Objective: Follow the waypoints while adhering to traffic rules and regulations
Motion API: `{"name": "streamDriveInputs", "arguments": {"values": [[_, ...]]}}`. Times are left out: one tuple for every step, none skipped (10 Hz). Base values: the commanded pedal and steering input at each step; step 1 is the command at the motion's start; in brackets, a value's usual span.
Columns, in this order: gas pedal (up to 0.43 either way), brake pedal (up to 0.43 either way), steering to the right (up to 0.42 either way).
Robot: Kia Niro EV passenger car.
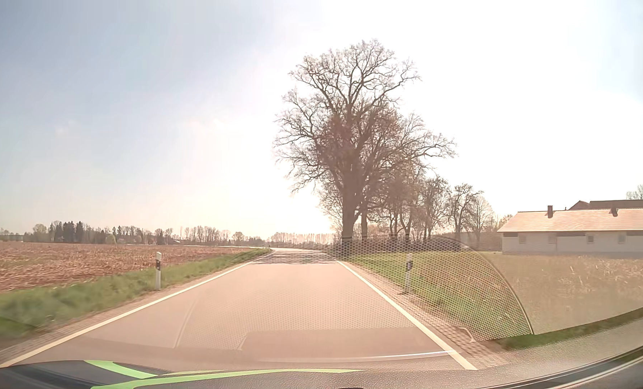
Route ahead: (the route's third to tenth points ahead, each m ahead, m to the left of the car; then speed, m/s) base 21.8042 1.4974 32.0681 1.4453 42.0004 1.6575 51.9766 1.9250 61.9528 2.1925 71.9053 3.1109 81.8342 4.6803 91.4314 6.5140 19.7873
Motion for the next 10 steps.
{"name": "streamDriveInputs", "arguments": {"values": [[0.390, 0.000, -0.008], [0.390, 0.000, -0.008], [0.390, 0.000, -0.008], [0.390, 0.000, -0.008], [0.378, 0.000, -0.008], [0.378, 0.000, -0.008], [0.378, 0.000, -0.008], [0.378, 0.000, -0.008], [0.378, 0.000, -0.008], [0.378, 0.000, -0.008]]}}
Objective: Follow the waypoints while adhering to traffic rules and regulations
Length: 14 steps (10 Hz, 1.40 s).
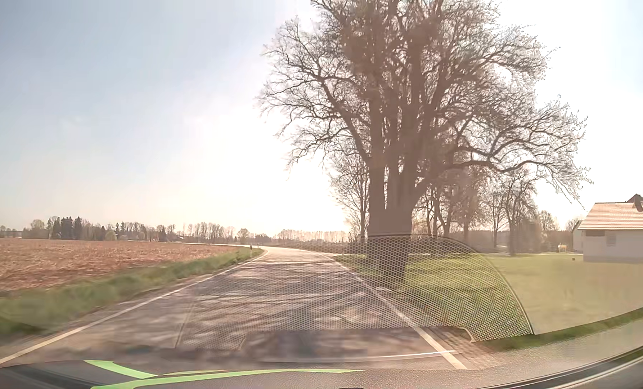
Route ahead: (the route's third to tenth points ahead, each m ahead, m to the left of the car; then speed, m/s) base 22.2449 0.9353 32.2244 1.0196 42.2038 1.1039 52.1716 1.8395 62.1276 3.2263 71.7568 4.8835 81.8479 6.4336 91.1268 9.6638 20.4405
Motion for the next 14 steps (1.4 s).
{"name": "streamDriveInputs", "arguments": {"values": [[0.378, 0.000, -0.008], [0.378, 0.000, -0.009], [0.378, 0.000, -0.010], [0.370, 0.000, -0.012], [0.370, 0.000, -0.013], [0.370, 0.000, -0.013], [0.358, 0.000, -0.013], [0.350, 0.000, -0.013], [0.339, 0.000, -0.013], [0.339, 0.000, -0.012], [0.339, 0.000, -0.012], [0.339, 0.000, -0.012], [0.319, 0.000, -0.013], [0.287, 0.000, -0.013]]}}
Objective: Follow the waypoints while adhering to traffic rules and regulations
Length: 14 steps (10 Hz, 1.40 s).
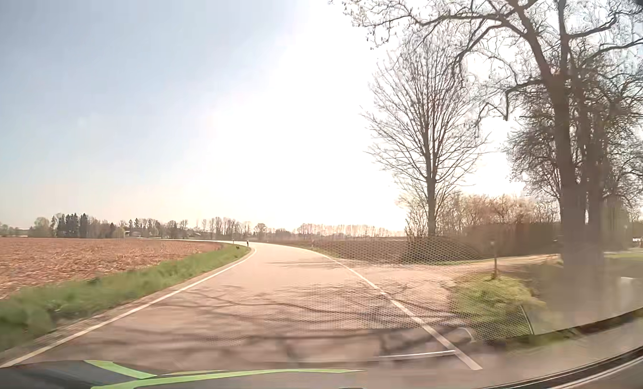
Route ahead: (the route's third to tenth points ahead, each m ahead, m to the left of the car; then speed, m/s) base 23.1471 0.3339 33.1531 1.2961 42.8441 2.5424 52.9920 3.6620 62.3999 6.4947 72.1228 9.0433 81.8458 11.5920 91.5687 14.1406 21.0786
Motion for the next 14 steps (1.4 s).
{"name": "streamDriveInputs", "arguments": {"values": [[0.240, 0.000, -0.016], [0.240, 0.000, -0.018], [0.228, 0.000, -0.019], [0.228, 0.000, -0.020], [0.228, 0.000, -0.020], [0.228, 0.000, -0.020], [0.228, 0.000, -0.020], [0.228, 0.000, -0.020], [0.228, 0.000, -0.020], [0.228, 0.000, -0.020], [0.228, 0.000, -0.020], [0.228, 0.000, -0.020], [0.228, 0.000, -0.020], [0.228, 0.000, -0.020]]}}
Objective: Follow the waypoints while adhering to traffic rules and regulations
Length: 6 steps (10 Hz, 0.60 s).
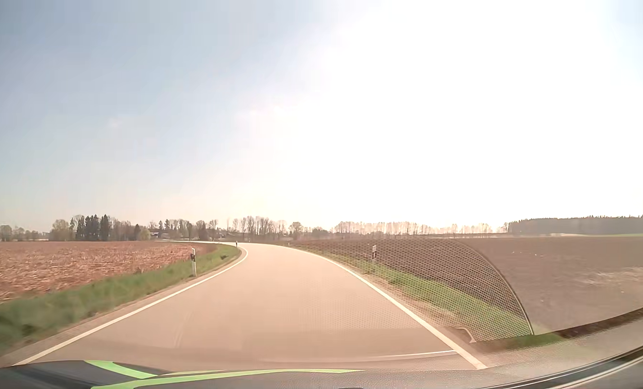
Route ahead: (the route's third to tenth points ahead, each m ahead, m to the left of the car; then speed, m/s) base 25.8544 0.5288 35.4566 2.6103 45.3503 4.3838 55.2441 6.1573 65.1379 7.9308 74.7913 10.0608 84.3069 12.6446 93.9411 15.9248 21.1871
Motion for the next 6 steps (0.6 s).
{"name": "streamDriveInputs", "arguments": {"values": [[0.228, 0.000, -0.020], [0.228, 0.000, -0.020], [0.228, 0.000, -0.020], [0.228, 0.000, -0.021], [0.228, 0.000, -0.023], [0.228, 0.000, -0.024]]}}
